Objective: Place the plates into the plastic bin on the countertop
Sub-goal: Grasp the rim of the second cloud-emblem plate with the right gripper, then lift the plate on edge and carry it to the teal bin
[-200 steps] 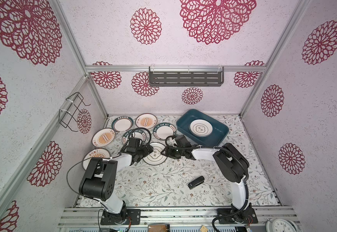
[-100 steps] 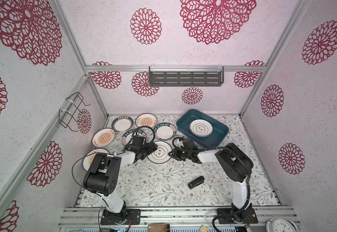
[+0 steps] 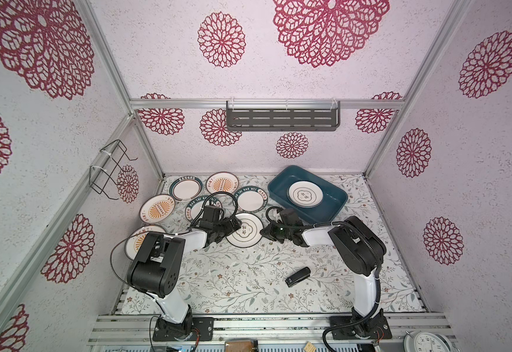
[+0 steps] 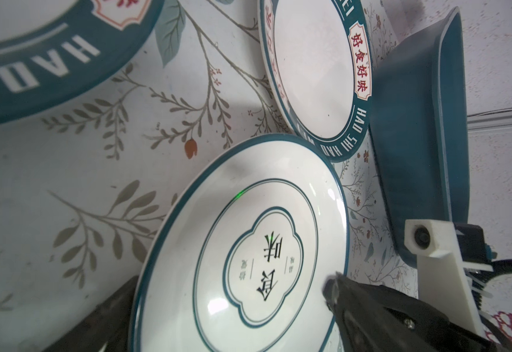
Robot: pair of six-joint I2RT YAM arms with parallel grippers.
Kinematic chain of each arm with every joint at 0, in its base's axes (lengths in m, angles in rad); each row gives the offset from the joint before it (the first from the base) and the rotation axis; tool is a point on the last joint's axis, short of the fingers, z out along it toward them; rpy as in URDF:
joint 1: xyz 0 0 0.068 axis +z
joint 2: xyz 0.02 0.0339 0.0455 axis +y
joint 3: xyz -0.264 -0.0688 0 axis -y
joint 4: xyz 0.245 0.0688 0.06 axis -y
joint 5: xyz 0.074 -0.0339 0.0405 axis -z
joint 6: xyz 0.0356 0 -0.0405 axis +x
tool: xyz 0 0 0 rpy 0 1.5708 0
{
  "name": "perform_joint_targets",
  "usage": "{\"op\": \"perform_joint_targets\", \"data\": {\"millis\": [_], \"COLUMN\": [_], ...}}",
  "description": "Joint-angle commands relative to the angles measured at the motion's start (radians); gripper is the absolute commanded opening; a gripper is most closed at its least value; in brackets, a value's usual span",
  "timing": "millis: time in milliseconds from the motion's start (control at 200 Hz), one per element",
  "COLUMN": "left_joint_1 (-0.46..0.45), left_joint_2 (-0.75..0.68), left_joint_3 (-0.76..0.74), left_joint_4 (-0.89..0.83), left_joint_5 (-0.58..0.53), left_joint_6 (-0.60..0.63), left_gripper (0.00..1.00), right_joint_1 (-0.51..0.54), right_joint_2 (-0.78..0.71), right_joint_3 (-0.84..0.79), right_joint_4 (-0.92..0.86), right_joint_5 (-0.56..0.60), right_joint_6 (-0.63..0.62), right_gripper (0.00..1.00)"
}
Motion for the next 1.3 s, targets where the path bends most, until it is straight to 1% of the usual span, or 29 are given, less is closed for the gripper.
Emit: {"op": "perform_joint_targets", "data": {"millis": [0, 180, 300, 385, 470, 630, 736, 951, 1041, 1191, 1296], "left_joint_1": [-0.006, -0.006, -0.004, -0.004, -0.006, -0.017, -0.026, -0.069, -0.099, -0.154, -0.174], "left_joint_2": [-0.063, -0.158, -0.227, -0.247, -0.247, -0.247, -0.226, -0.24, -0.246, -0.246, -0.236], "left_joint_3": [0.028, 0.056, 0.066, 0.08, 0.098, 0.105, 0.143, 0.201, 0.242, 0.309, 0.336], "left_joint_4": [-0.05, -0.161, -0.189, -0.185, -0.189, -0.111, -0.118, -0.141, -0.154, -0.186, -0.185], "left_joint_5": [-0.055, -0.135, -0.155, -0.136, -0.095, -0.044, -0.024, -0.013, 0.007, 0.009, 0.045], "left_joint_6": [0.061, 0.145, 0.197, 0.223, 0.214, 0.194, 0.201, 0.225, 0.241, 0.289, 0.297], "left_gripper": [0.97, 0.97, 0.97, 0.97, 0.97, 0.97, 0.97, 0.97, 0.97, 0.97, 0.97], "right_joint_1": [-0.01, -0.013, -0.017, -0.024, -0.03, -0.041, -0.05, -0.086, -0.107, -0.151, -0.188], "right_joint_2": [-0.05, -0.138, -0.202, -0.229, -0.257, -0.316, -0.346, -0.416, -0.437, -0.469, -0.483], "right_joint_3": [-0.01, -0.017, -0.018, -0.011, -0.009, -0.019, -0.022, -0.035, -0.034, -0.034, -0.032], "right_joint_4": [-0.052, -0.095, -0.129, -0.163, -0.178, -0.186, -0.206, -0.201, -0.183, -0.152, -0.125], "right_joint_5": [0.033, 0.057, 0.071, 0.075, 0.076, 0.073, 0.079, 0.076, 0.065, 0.059, 0.034], "right_joint_6": [-0.001, -0.024, -0.06, -0.084, -0.094, -0.122, -0.134, -0.126, -0.112, -0.09, -0.074], "right_gripper": [0.0, 0.0, 0.0, 0.0, 0.0, 0.0, 0.0, 0.0, 0.0, 0.0, 0.0]}}
